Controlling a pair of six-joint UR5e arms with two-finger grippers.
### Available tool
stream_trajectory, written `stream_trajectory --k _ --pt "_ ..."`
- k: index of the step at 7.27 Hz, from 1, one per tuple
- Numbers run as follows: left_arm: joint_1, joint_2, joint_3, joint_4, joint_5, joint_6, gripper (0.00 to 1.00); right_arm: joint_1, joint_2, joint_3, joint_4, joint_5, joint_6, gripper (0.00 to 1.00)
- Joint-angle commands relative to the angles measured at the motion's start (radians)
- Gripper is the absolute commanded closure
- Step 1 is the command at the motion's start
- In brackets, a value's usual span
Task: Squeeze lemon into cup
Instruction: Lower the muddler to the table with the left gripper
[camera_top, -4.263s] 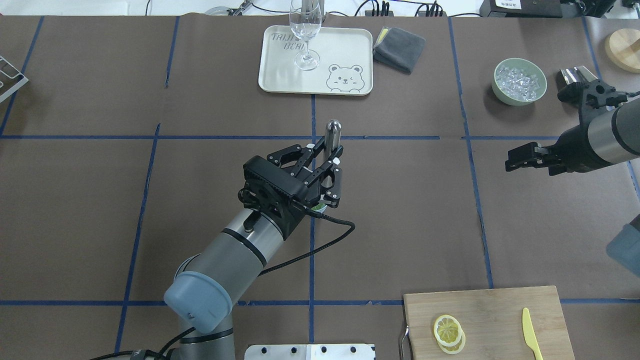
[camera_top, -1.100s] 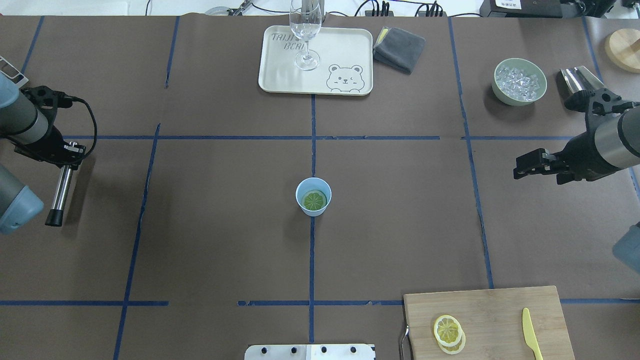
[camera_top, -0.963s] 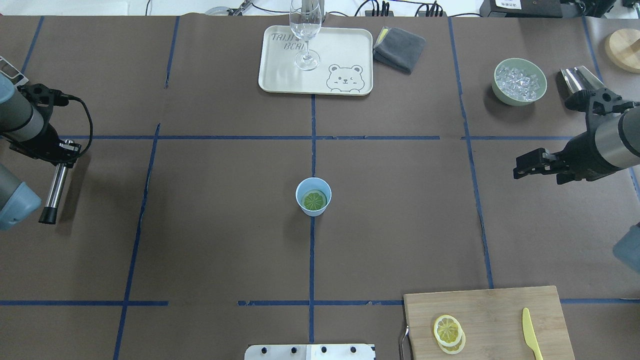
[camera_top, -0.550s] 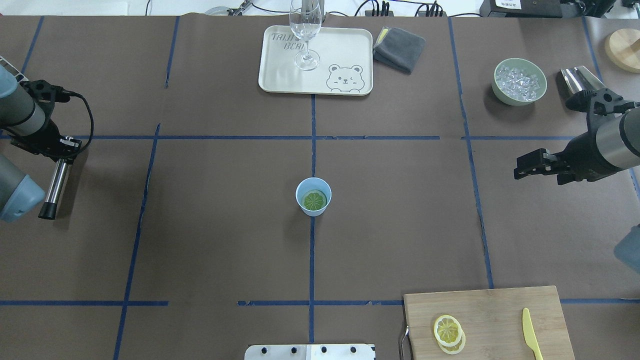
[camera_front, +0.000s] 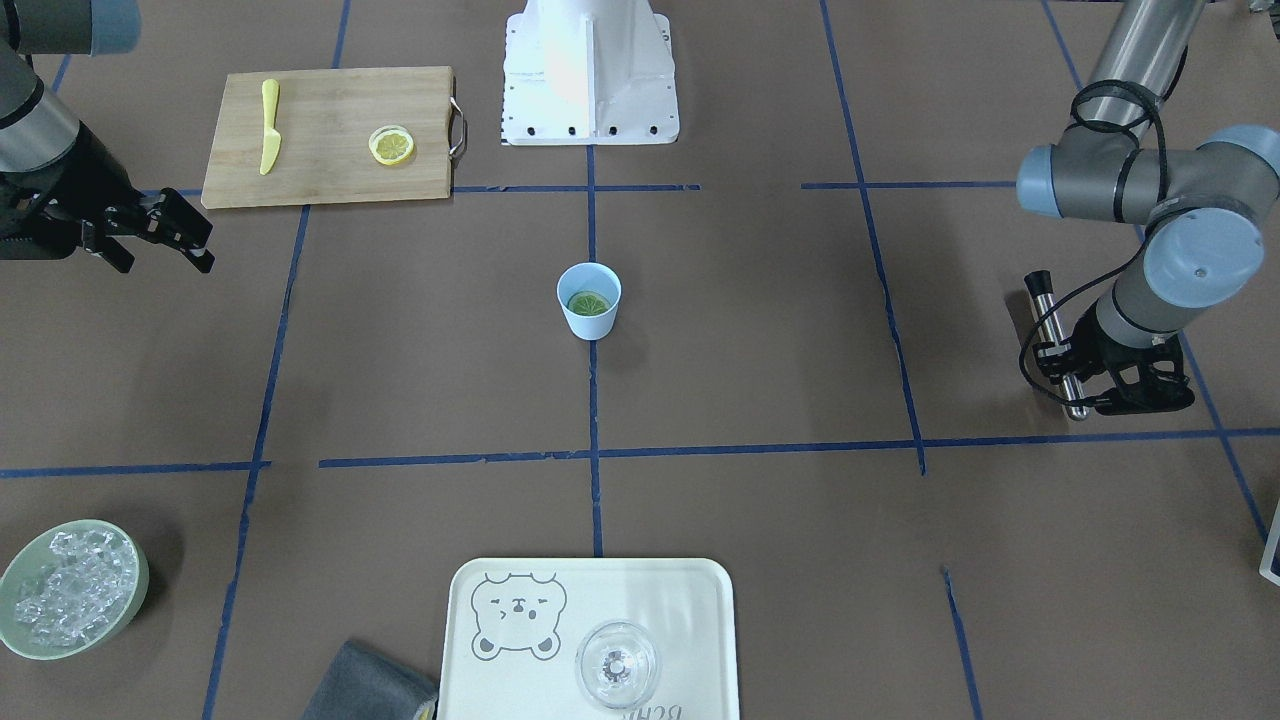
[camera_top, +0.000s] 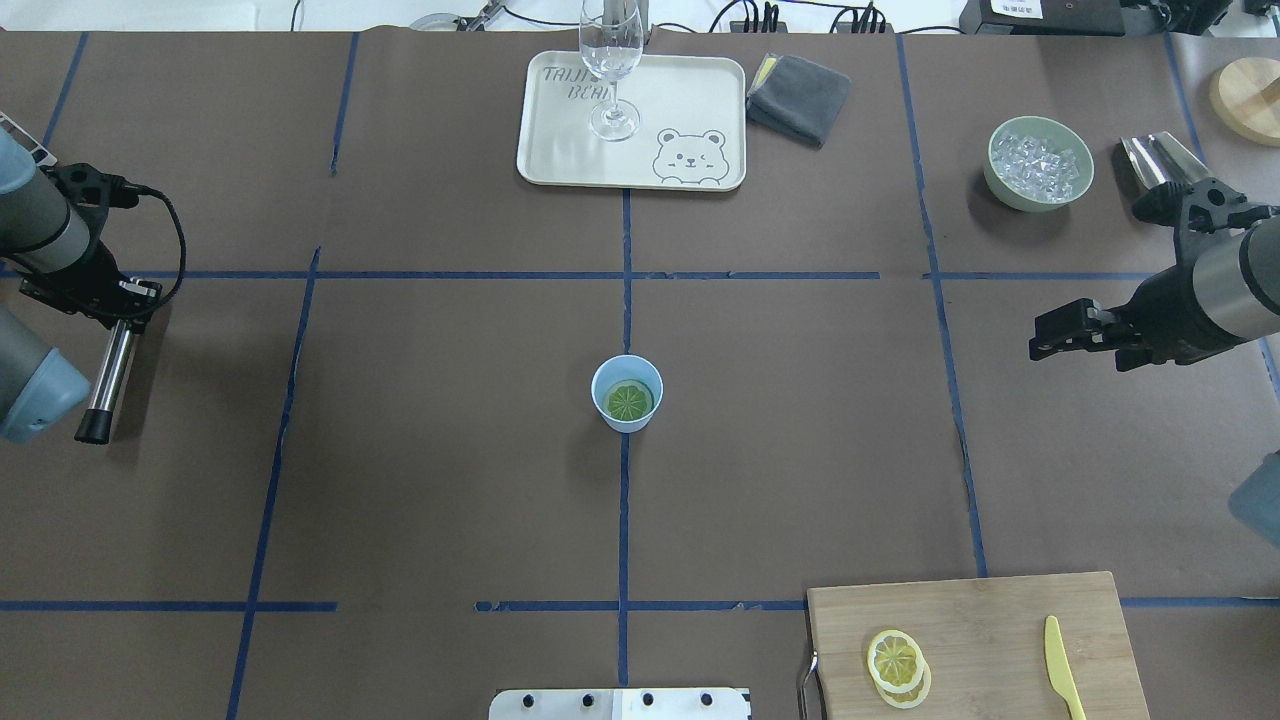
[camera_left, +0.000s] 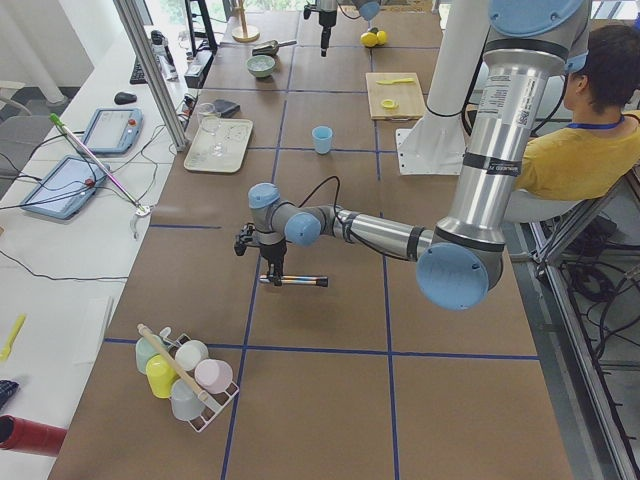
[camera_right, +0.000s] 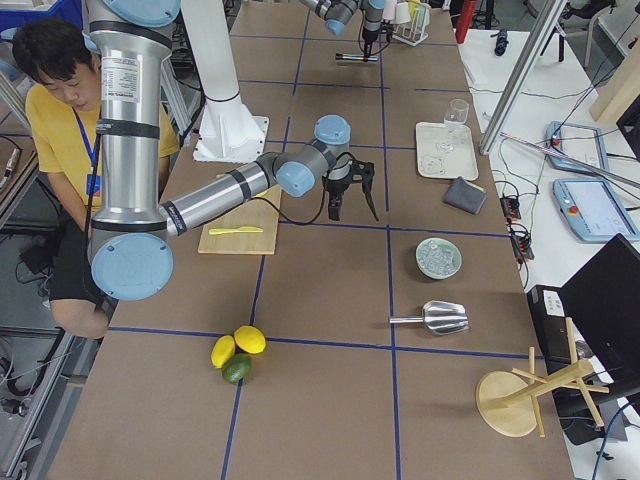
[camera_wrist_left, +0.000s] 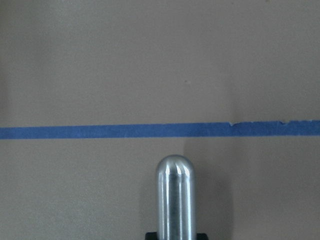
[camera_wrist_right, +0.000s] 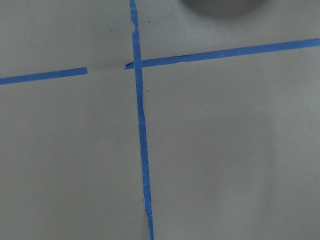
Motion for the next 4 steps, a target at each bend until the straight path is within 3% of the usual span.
stream_trajectory --k 1,3,4 --pt "0.003 0.0 0.001 0.001 -0.008 -0.002 1.0 0.0 0.0 0.0 0.0 0.0 0.0 0.0" --pt "0.004 0.003 0.003 0.001 -0.008 0.004 1.0 0.0 0.0 0.0 0.0 0.0 0.0 0.0" --pt "0.004 0.008 0.0 -0.005 -0.01 0.004 0.86 0.0 0.0 0.0 0.0 0.0 0.0 0.0"
